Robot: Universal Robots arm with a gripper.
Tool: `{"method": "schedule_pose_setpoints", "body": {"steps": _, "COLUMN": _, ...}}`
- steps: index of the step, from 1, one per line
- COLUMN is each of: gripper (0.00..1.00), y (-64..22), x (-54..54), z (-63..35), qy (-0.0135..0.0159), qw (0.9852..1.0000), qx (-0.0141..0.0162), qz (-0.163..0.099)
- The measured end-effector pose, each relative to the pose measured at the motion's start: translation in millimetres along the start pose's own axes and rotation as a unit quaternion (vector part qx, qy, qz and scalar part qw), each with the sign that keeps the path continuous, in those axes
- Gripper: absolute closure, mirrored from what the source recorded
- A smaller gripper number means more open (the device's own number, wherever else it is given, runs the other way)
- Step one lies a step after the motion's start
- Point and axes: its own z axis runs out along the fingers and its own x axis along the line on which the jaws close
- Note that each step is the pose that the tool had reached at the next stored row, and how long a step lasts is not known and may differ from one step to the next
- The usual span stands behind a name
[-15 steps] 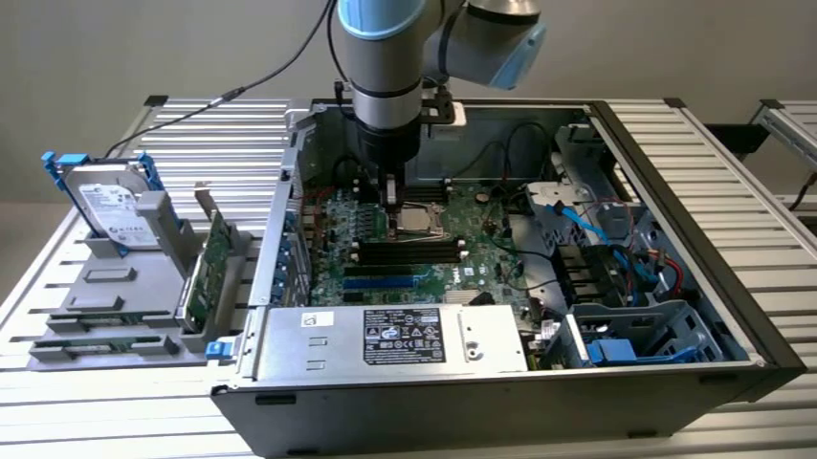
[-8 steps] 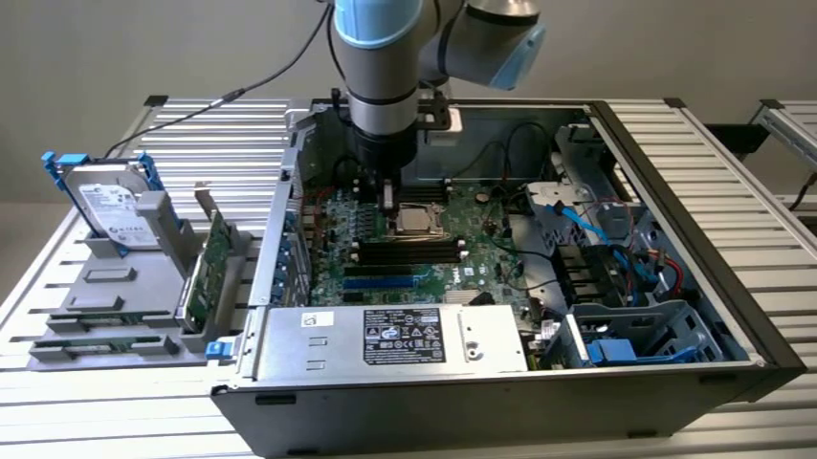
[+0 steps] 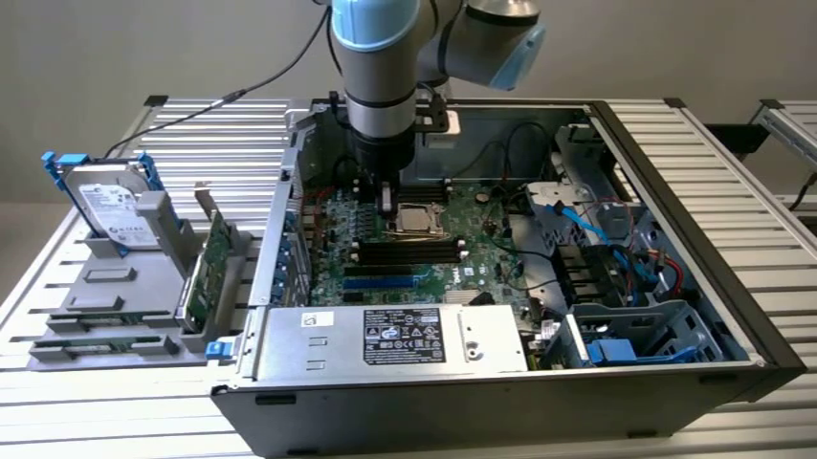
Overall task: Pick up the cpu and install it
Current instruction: 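Close the cpu cover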
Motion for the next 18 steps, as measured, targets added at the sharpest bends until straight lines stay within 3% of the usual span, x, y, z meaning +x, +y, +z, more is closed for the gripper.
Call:
{"method": "schedule_pose_setpoints", "body": {"steps": 12, "gripper": 0.89, "y": -0.5, "x": -2.3, "z": 7.7, "qy": -0.0005, "qw": 1.0000, "qx": 0.0001, "qz": 0.000}}
{"method": "schedule_pose_setpoints", "body": {"steps": 18, "gripper": 0.89, "y": 0.0, "x": -1.4, "z": 4.9, "qy": 0.0014, "qw": 1.0000, "qx": -0.0012, "qz": 0.000}}
